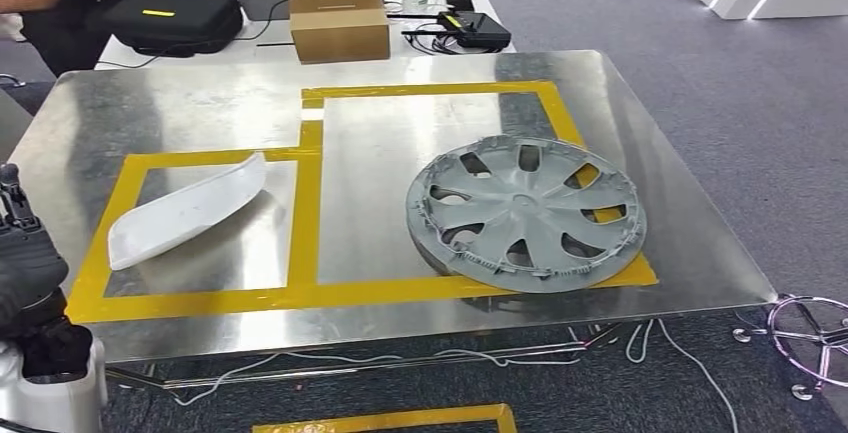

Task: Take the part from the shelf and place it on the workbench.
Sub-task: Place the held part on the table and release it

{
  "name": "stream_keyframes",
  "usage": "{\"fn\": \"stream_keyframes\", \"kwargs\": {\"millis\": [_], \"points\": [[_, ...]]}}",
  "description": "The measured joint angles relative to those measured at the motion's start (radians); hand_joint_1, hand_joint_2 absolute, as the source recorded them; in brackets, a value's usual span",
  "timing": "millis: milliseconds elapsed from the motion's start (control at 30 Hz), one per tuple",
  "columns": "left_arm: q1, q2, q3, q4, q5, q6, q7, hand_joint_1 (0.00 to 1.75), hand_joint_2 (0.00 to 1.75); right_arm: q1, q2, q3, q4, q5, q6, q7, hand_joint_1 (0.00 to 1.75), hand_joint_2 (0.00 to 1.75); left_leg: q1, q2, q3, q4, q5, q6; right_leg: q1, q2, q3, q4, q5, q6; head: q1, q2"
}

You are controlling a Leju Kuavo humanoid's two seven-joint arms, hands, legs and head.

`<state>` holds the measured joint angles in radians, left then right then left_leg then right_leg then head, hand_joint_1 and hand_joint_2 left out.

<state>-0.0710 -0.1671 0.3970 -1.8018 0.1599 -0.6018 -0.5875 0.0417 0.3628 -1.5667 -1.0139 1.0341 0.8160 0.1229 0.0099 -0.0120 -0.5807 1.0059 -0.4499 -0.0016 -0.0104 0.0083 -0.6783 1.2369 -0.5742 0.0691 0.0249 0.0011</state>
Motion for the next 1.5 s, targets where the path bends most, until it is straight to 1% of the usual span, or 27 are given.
{"fn": "stream_keyframes", "kwargs": {"millis": [33, 67, 100, 167, 233, 367, 400, 467, 533, 567, 633, 667, 733, 800, 867, 933, 1000, 1067, 1100, 1133, 1200, 1267, 1300, 1333, 1400, 1433, 1500], "points": [[0.006, -0.003, -0.008, -0.013, 0.000, 0.000, -0.003, 0.00, 0.00, -0.001, 0.000, 0.000, 0.006, 0.000, -0.001, -0.001, 0.00, 0.00, -0.001, 0.000, -0.001, 0.000, 0.000, 0.001, 0.000, 0.000, -0.018, 0.047, -0.017, 0.000, 0.000, 0.000], [0.011, -0.005, -0.014, -0.022, -0.001, 0.000, -0.006, 0.00, 0.00, -0.001, 0.000, 0.000, 0.012, 0.001, -0.002, -0.002, 0.00, 0.00, -0.002, 0.001, -0.001, 0.000, 0.001, 0.002, 0.000, 0.000, -0.021, 0.063, -0.017, 0.000, 0.000, 0.000], [0.015, -0.006, -0.019, -0.028, -0.001, 0.000, -0.010, 0.00, 0.00, -0.001, 0.000, 0.000, 0.017, 0.001, -0.002, -0.002, 0.00, 0.00, -0.002, 0.000, -0.001, 0.001, 0.002, 0.002, 0.000, 0.000, -0.005, 0.038, 0.002, -0.002, 0.000, 0.000], [0.020, -0.006, -0.028, -0.039, -0.006, 0.000, -0.014, 0.00, 0.00, -0.003, 0.000, 0.000, 0.023, -0.002, -0.001, -0.003, 0.00, 0.00, -0.003, 0.000, 0.000, 0.001, 0.004, -0.001, 0.000, 0.000, 0.066, -0.092, 0.059, -0.006, 0.001, 0.000], [0.027, -0.005, -0.043, -0.049, -0.017, 0.000, -0.016, 0.00, 0.00, -0.006, 0.000, 0.000, 0.031, -0.004, 0.001, -0.007, 0.00, 0.00, -0.006, -0.001, -0.003, 0.002, 0.008, -0.010, 0.000, 0.001, 0.118, -0.193, 0.091, -0.012, 0.000, 0.000], [0.057, 0.000, -0.083, -0.058, -0.033, 0.009, -0.022, 0.00, 0.00, -0.006, 0.001, 0.000, 0.053, 0.054, -0.024, -0.039, 0.00, 0.00, -0.005, -0.002, -0.010, 0.002, 0.012, -0.035, 0.002, 0.003, 0.116, -0.213, 0.110, -0.036, -0.002, 0.000], [0.066, 0.003, -0.092, -0.060, -0.035, 0.012, -0.024, 0.00, 0.00, -0.006, 0.001, 0.001, 0.057, 0.077, -0.035, -0.050, 0.00, 0.00, -0.004, -0.001, -0.018, 0.018, -0.007, -0.040, 0.000, 0.002, 0.112, -0.215, 0.116, -0.044, -0.003, 0.000], [0.081, 0.010, -0.107, -0.063, -0.040, 0.016, -0.027, 0.00, 0.00, -0.007, 0.002, 0.004, 0.066, 0.120, -0.055, -0.071, 0.00, 0.00, -0.003, -0.001, -0.055, 0.110, -0.082, -0.048, -0.001, 0.000, 0.098, -0.217, 0.129, -0.054, -0.006, 0.000], [0.095, 0.016, -0.118, -0.064, -0.049, 0.021, -0.028, 0.00, 0.00, -0.007, 0.002, 0.008, 0.073, 0.152, -0.071, -0.087, 0.00, 0.00, -0.002, -0.001, -0.095, 0.221, -0.148, -0.053, -0.001, -0.002, 0.083, -0.217, 0.139, -0.057, -0.007, 0.000], [0.103, 0.020, -0.122, -0.064, -0.056, 0.024, -0.029, 0.00, 0.00, -0.007, 0.002, 0.010, 0.077, 0.166, -0.076, -0.096, 0.00, 0.00, -0.002, -0.001, -0.104, 0.256, -0.163, -0.053, 0.000, -0.002, 0.076, -0.217, 0.144, -0.056, -0.007, 0.000], [0.120, 0.030, -0.129, -0.063, -0.077, 0.035, -0.033, 0.00, 0.00, -0.007, 0.002, 0.011, 0.084, 0.191, -0.082, -0.113, 0.00, 0.00, -0.002, -0.001, -0.083, 0.247, -0.153, -0.052, 0.000, -0.002, 0.060, -0.216, 0.156, -0.054, -0.007, 0.000], [0.130, 0.036, -0.133, -0.062, -0.093, 0.043, -0.036, 0.00, 0.00, -0.007, 0.002, 0.012, 0.090, 0.205, -0.083, -0.125, 0.00, 0.00, -0.002, 0.000, -0.049, 0.201, -0.131, -0.050, 0.000, -0.002, 0.052, -0.216, 0.163, -0.051, -0.007, 0.000], [0.146, 0.050, -0.139, -0.061, -0.121, 0.056, -0.043, 0.00, 0.00, -0.008, 0.002, 0.012, 0.099, 0.229, -0.084, -0.144, 0.00, 0.00, -0.003, 0.000, 0.044, 0.061, -0.087, -0.044, 0.002, -0.001, 0.037, -0.214, 0.177, -0.044, -0.008, 0.000], [0.159, 0.062, -0.144, -0.057, -0.142, 0.068, -0.049, 0.00, 0.00, -0.009, 0.002, 0.012, 0.107, 0.248, -0.084, -0.156, 0.00, 0.00, -0.005, 0.000, 0.092, -0.022, -0.070, -0.033, 0.005, -0.001, 0.029, -0.214, 0.191, -0.033, -0.007, 0.000], [0.178, 0.074, -0.146, -0.050, -0.167, 0.087, -0.051, 0.00, 0.00, -0.010, 0.002, 0.011, 0.115, 0.265, -0.084, -0.166, 0.00, 0.00, -0.009, -0.001, 0.089, -0.029, -0.060, -0.019, 0.004, -0.001, 0.027, -0.221, 0.207, -0.022, -0.006, 0.000], [0.194, 0.086, -0.145, -0.038, -0.187, 0.105, -0.051, 0.00, 0.00, -0.010, 0.002, 0.010, 0.125, 0.278, -0.088, -0.172, 0.00, 0.00, -0.008, 0.002, 0.080, -0.030, -0.044, -0.005, 0.000, -0.001, 0.018, -0.210, 0.192, -0.011, -0.005, 0.000], [0.204, 0.094, -0.144, -0.027, -0.194, 0.112, -0.053, 0.00, 0.00, -0.010, 0.002, 0.008, 0.133, 0.286, -0.093, -0.175, 0.00, 0.00, -0.005, 0.004, 0.063, -0.031, -0.026, 0.005, -0.001, -0.002, -0.013, -0.128, 0.114, -0.003, -0.002, 0.000], [0.215, 0.101, -0.143, -0.017, -0.199, 0.115, -0.053, 0.00, 0.00, -0.012, 0.002, 0.008, 0.140, 0.289, -0.095, -0.177, 0.00, 0.00, -0.005, 0.005, 0.042, -0.031, -0.009, 0.008, -0.001, -0.002, -0.047, 0.005, 0.027, 0.002, -0.001, 0.000], [0.219, 0.103, -0.142, -0.012, -0.205, 0.119, -0.053, 0.00, 0.00, -0.013, 0.002, 0.008, 0.143, 0.291, -0.096, -0.179, 0.00, 0.00, -0.005, 0.006, 0.030, -0.030, 0.000, 0.007, -0.001, -0.002, -0.050, 0.050, 0.009, 0.003, 0.000, 0.000], [0.222, 0.105, -0.140, -0.007, -0.212, 0.123, -0.053, 0.00, 0.00, -0.015, 0.002, 0.008, 0.146, 0.294, -0.096, -0.182, 0.00, 0.00, -0.005, 0.006, 0.020, -0.030, 0.008, 0.005, -0.001, -0.002, -0.036, 0.060, 0.012, 0.003, 0.000, 0.000], [0.230, 0.109, -0.132, 0.002, -0.226, 0.130, -0.053, 0.00, 0.00, -0.018, 0.002, 0.008, 0.151, 0.299, -0.098, -0.188, 0.00, 0.00, -0.004, 0.006, 0.003, -0.029, 0.022, -0.001, -0.001, -0.002, 0.047, -0.026, 0.054, 0.002, 0.000, 0.000], [0.240, 0.113, -0.115, 0.011, -0.236, 0.131, -0.054, 0.00, 0.00, -0.024, 0.002, 0.009, 0.158, 0.305, -0.100, -0.193, 0.00, 0.00, -0.006, 0.006, -0.008, -0.026, 0.034, -0.011, -0.001, 0.000, 0.153, -0.170, 0.071, -0.003, -0.001, 0.000], [0.243, 0.113, -0.104, 0.016, -0.240, 0.130, -0.055, 0.00, 0.00, -0.026, 0.002, 0.009, 0.162, 0.308, -0.100, -0.193, 0.00, 0.00, -0.008, 0.006, -0.011, -0.025, 0.041, -0.017, 0.000, 0.002, 0.181, -0.216, 0.069, -0.007, -0.001, 0.000], [0.247, 0.114, -0.092, 0.021, -0.244, 0.127, -0.056, 0.00, 0.00, -0.027, 0.003, 0.009, 0.166, 0.312, -0.099, -0.192, 0.00, 0.00, -0.009, 0.006, -0.012, -0.025, 0.047, -0.023, 0.002, 0.004, 0.194, -0.239, 0.065, -0.013, -0.001, 0.000], [0.256, 0.114, -0.070, 0.034, -0.252, 0.120, -0.057, 0.00, 0.00, -0.026, 0.003, 0.009, 0.174, 0.319, -0.091, -0.188, 0.00, 0.00, -0.007, 0.005, -0.015, -0.027, 0.056, -0.035, 0.003, 0.003, 0.180, -0.241, 0.074, -0.032, -0.001, 0.000], [0.262, 0.114, -0.058, 0.041, -0.256, 0.117, -0.057, 0.00, 0.00, -0.025, 0.003, 0.009, 0.177, 0.322, -0.087, -0.187, 0.00, 0.00, -0.006, 0.004, -0.021, -0.020, 0.045, -0.041, 0.003, 0.001, 0.173, -0.241, 0.082, -0.043, -0.002, 0.000], [0.271, 0.114, -0.032, 0.056, -0.265, 0.109, -0.058, 0.00, 0.00, -0.025, 0.003, 0.008, 0.182, 0.326, -0.081, -0.186, 0.00, 0.00, -0.004, 0.004, -0.049, 0.043, -0.025, -0.050, 0.001, -0.005, 0.153, -0.243, 0.102, -0.059, -0.008, 0.000]]}}
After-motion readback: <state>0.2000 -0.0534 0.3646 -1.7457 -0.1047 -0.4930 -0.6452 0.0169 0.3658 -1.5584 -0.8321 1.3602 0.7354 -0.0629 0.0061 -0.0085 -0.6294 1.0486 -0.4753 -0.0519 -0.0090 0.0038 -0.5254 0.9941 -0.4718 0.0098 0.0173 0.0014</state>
